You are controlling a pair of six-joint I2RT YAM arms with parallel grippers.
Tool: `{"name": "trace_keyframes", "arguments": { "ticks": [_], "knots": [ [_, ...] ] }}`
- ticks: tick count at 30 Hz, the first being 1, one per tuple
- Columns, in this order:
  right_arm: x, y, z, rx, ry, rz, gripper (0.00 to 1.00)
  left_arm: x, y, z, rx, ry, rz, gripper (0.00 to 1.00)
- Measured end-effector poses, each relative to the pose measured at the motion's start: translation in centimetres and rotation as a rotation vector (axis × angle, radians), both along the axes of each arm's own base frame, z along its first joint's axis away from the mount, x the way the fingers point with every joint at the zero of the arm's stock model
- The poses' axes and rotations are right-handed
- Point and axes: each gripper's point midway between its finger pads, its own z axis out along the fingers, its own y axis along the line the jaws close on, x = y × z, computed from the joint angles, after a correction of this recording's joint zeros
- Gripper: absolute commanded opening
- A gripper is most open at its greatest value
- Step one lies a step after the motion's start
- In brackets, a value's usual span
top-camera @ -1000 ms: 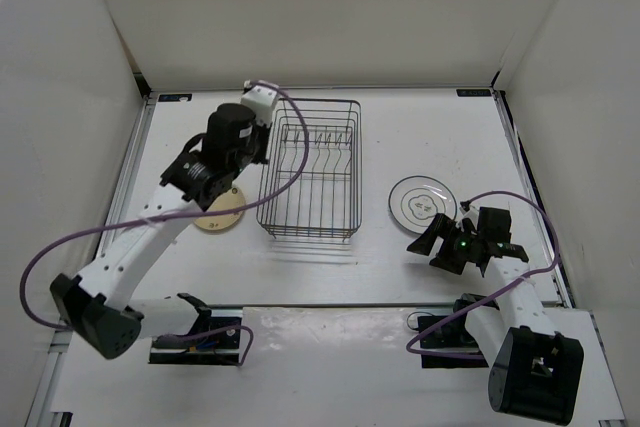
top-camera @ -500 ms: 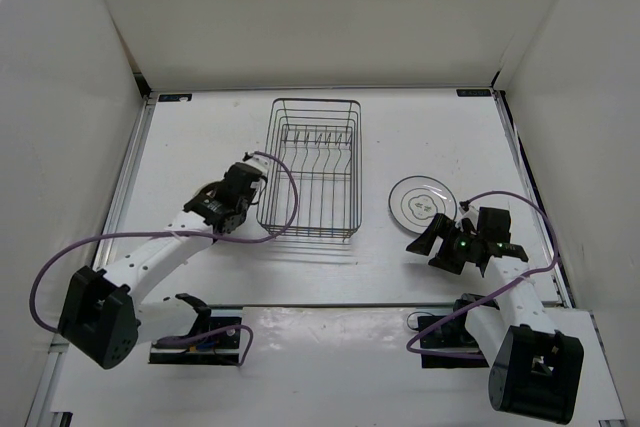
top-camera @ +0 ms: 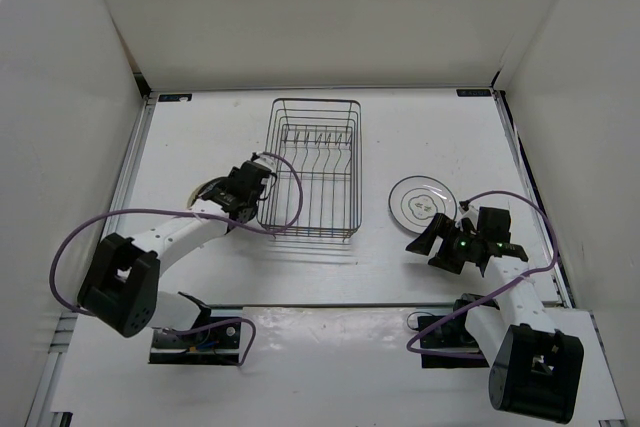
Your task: Unload the plates from the dish rack
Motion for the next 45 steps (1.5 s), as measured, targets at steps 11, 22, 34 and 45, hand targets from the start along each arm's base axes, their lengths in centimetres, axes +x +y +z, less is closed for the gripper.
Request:
{"name": "trace_keyframes", "arguments": {
  "ticks": [11, 22, 34, 45],
  "knots": [
    [-0.1, 0.1, 0.0, 0.007, 0.006, 0.004, 0.9, 0.0, 0.6, -0.1, 0.018, 0.009, 0.037, 0.94],
    [-0.1, 0.2, 0.0, 0.01, 0.005, 0.006, 0.9, -1.8, -1.4, 3.3, -0.217, -0.02, 0.031, 1.0],
    [1.7, 0.3, 3.9, 0.025, -0.058, 0.013, 0.9, -8.1, -1.2, 10.4, -0.563, -0.184, -0.005, 1.0],
    [3.8, 1.0, 9.8, 0.048, -0.221, 0.033, 0.9, -12.1, 1.5, 3.3, -0.51, -0.13, 0.029, 1.0]
  ]
}}
